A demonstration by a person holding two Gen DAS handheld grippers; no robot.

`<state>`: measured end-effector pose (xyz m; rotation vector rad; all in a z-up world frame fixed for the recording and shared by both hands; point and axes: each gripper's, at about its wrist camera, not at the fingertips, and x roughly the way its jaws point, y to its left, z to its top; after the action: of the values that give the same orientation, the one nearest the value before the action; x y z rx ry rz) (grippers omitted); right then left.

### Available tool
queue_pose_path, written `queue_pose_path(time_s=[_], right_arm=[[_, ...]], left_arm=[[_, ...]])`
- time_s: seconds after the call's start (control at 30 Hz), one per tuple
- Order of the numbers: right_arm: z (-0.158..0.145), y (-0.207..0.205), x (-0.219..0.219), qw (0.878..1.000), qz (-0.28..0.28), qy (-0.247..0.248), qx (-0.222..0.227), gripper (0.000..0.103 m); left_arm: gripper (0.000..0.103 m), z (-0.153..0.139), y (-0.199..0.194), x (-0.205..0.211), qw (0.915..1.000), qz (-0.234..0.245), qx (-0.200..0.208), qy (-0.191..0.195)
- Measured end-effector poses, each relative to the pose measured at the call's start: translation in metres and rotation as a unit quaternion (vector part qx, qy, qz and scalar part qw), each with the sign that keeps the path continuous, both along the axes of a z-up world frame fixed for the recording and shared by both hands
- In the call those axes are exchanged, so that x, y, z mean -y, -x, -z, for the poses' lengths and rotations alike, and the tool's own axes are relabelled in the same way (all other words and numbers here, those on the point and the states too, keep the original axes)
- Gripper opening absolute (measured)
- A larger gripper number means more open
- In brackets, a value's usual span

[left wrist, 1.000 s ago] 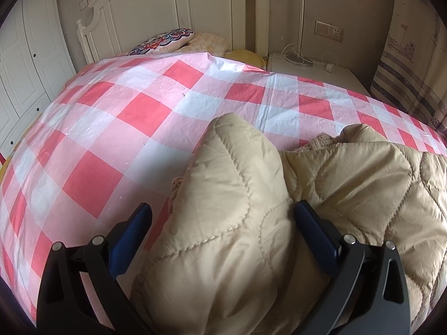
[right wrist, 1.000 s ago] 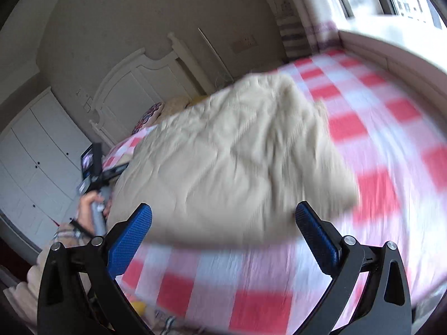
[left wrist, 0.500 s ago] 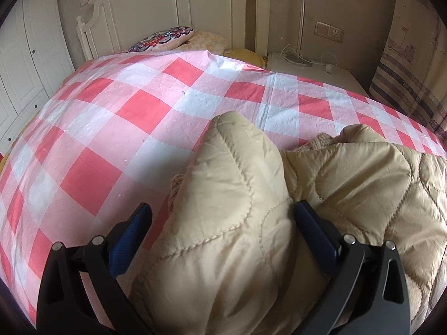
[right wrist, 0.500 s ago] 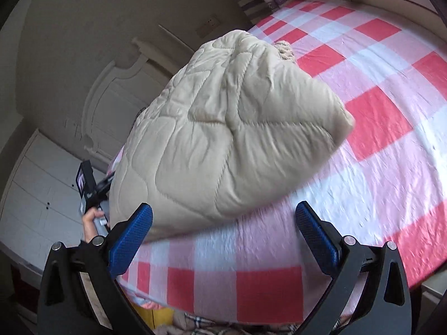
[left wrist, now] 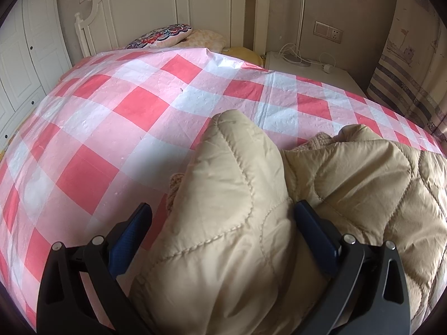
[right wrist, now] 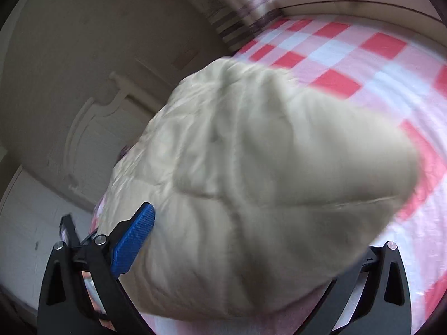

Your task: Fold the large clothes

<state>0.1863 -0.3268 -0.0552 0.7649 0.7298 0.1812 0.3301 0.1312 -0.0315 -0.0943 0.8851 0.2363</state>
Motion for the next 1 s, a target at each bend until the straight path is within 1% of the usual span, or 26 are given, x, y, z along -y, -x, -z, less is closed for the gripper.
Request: queue_pose_path(time_s=[0.03, 0.07, 0.1, 0.17, 0.2, 0.27, 0.33, 0.37, 0.4, 0.43, 0.47, 0.5, 0.53, 0.57, 0.6, 0.63, 0.73, 0.8, 0.87, 0.93, 1.0], right_arm=[[-0.001, -0.001, -0.01, 1.0, -0.027, 0.015, -0.001, 0.098], [-0.003, -0.001, -0.019, 0.998, -0.038, 0.047, 0.001, 0.098], [-0.004, -0.001, -0.018, 0.998, -0.035, 0.052, 0.005, 0.097], [-0.001, -0.005, -0.001, 1.0, -0.004, 0.014, -0.002, 0.095], [0.0, -0.006, 0.012, 1.0, 0.026, -0.008, -0.005, 0.095], [-0.001, -0.01, 0.03, 0.997, 0.073, -0.021, -0.006, 0.095], [-0.001, -0.015, 0.03, 0.997, 0.078, -0.025, -0.004, 0.095], [-0.001, -0.018, 0.025, 0.998, 0.064, -0.024, -0.001, 0.096], [-0.001, -0.024, 0.012, 1.0, 0.027, -0.012, 0.001, 0.095], [-0.001, -0.029, -0.002, 1.0, -0.013, 0.006, -0.001, 0.095], [-0.003, -0.031, -0.011, 0.999, -0.027, 0.03, 0.0, 0.093], [-0.004, -0.03, -0.012, 0.999, -0.02, 0.036, 0.009, 0.09], [-0.004, -0.029, -0.006, 1.0, -0.012, 0.017, 0.017, 0.079], [-0.003, -0.028, 0.003, 1.0, -0.003, -0.012, 0.028, 0.064], [-0.002, -0.026, 0.014, 0.999, 0.008, -0.037, 0.037, 0.056], [-0.002, -0.024, 0.019, 0.998, 0.009, -0.048, 0.047, 0.048], [-0.009, -0.009, 0.018, 0.996, 0.008, -0.037, 0.08, 0.042], [-0.015, 0.007, 0.019, 0.994, 0.004, -0.031, 0.105, 0.041], [-0.019, 0.019, 0.022, 0.993, -0.001, -0.022, 0.115, 0.041], [-0.02, 0.033, 0.028, 0.993, -0.008, -0.01, 0.121, 0.041], [-0.022, 0.045, 0.033, 0.992, -0.008, 0.004, 0.126, 0.041]], left_arm=[[0.101, 0.0, 0.0, 0.0, 1.0, 0.0, 0.0, 0.001], [0.101, 0.001, 0.0, 0.0, 1.0, 0.001, 0.0, 0.003], [0.101, 0.001, -0.001, 0.0, 1.0, 0.003, -0.002, 0.007], [0.101, 0.002, -0.002, -0.001, 0.9999, 0.004, -0.003, 0.012], [0.101, 0.002, -0.001, -0.001, 0.9999, 0.004, -0.003, 0.012], [0.101, 0.002, -0.002, -0.002, 0.9999, 0.004, -0.003, 0.009], [0.101, 0.002, -0.002, -0.002, 0.9999, 0.005, -0.003, 0.01], [0.101, 0.002, -0.003, -0.001, 0.9999, 0.004, -0.004, 0.009], [0.101, 0.002, -0.003, -0.001, 0.9999, 0.004, -0.004, 0.009], [0.101, 0.002, -0.002, -0.002, 0.9999, 0.004, -0.003, 0.01], [0.101, 0.002, -0.002, -0.001, 0.9999, 0.003, -0.003, 0.009], [0.101, 0.002, -0.001, -0.001, 1.0, 0.002, -0.002, 0.009], [0.101, 0.002, -0.001, -0.001, 1.0, 0.001, -0.002, 0.008], [0.101, 0.002, 0.0, 0.0, 1.0, -0.001, -0.001, 0.005], [0.101, 0.002, 0.0, 0.0, 1.0, -0.004, -0.001, 0.001], [0.101, 0.001, 0.001, 0.001, 1.0, -0.007, 0.0, -0.002], [0.101, -0.001, 0.005, 0.005, 0.9998, -0.008, 0.003, -0.017], [0.101, -0.004, 0.011, 0.012, 0.9993, -0.005, 0.003, -0.037], [0.101, -0.012, 0.018, 0.02, 0.9987, 0.011, 0.0, -0.05], [0.1, -0.029, 0.031, 0.028, 0.9979, 0.01, 0.023, -0.059], [0.1, -0.058, 0.048, 0.042, 0.9966, 0.009, 0.075, -0.035]])
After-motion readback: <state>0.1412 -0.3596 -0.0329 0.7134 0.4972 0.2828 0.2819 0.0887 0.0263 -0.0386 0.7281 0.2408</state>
